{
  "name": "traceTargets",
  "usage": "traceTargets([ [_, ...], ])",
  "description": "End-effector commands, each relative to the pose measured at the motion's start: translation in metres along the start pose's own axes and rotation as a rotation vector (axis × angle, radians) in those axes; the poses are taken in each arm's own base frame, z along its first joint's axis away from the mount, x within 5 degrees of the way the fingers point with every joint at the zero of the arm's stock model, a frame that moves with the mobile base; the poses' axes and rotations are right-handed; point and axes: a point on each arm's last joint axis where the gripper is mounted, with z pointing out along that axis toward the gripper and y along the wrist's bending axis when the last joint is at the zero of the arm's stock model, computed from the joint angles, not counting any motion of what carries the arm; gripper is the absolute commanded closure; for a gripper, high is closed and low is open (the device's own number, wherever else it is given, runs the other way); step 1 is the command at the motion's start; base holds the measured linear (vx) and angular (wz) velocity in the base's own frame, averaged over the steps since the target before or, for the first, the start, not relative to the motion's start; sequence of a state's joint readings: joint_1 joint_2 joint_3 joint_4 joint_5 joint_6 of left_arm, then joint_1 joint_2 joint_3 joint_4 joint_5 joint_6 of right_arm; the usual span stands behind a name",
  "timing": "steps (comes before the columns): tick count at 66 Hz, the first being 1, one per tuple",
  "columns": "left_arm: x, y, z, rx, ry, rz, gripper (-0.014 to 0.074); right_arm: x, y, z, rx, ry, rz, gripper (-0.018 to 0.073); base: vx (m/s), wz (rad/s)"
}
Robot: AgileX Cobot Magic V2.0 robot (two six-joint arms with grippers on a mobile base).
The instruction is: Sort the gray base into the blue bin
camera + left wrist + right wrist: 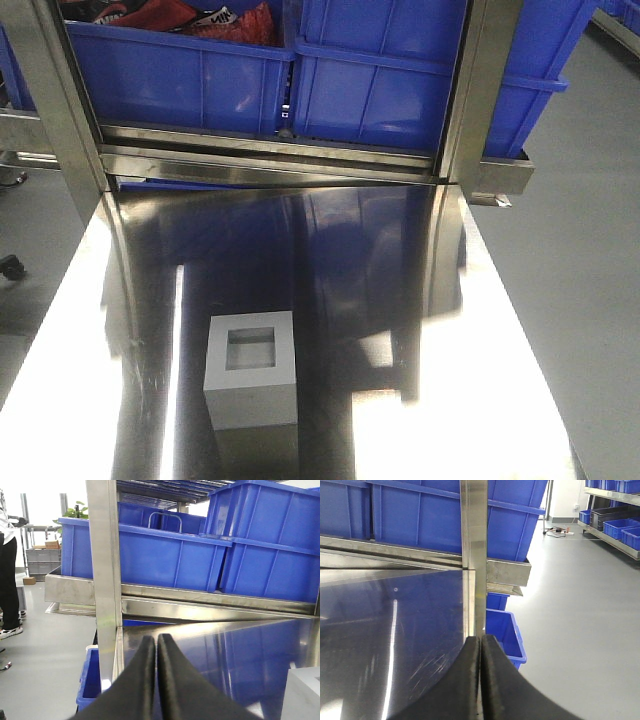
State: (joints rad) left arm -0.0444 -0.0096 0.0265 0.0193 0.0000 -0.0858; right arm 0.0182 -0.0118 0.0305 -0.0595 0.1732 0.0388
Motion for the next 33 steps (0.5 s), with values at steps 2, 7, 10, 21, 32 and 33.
traceTargets([
  [2,0.0030,0.0000,-0.0007,0.006,-0.052,-0.007,0.0602,-0.0025,0.0000,-0.0001,0.003,-0.071,-0.011,0.0568,0.00,0.00],
  [7,0.0030,0.0000,-0.0007,0.006,-0.052,-0.007,0.0602,-0.0025,0.0000,-0.0001,0.003,-0.071,-0.011,0.0568,0.00,0.00],
  [10,0.0030,0.0000,-0.0007,0.006,-0.052,-0.007,0.0602,-0.0025,0.0000,-0.0001,0.003,-0.071,-0.011,0.0568,0.00,0.00],
  [21,0.0030,0.0000,-0.0007,0.006,-0.052,-0.007,0.0602,-0.0025,0.0000,-0.0001,0.003,-0.071,-0.011,0.0568,0.00,0.00],
  [32,0.0030,0.0000,-0.0007,0.006,-0.052,-0.007,0.0602,-0.0025,0.0000,-0.0001,0.003,-0.071,-0.011,0.0568,0.00,0.00],
  [33,0.0030,0.0000,-0.0007,0.006,-0.052,-0.007,0.0602,-0.0025,0.0000,-0.0001,0.003,-0.071,-0.011,0.0568,0.00,0.00],
])
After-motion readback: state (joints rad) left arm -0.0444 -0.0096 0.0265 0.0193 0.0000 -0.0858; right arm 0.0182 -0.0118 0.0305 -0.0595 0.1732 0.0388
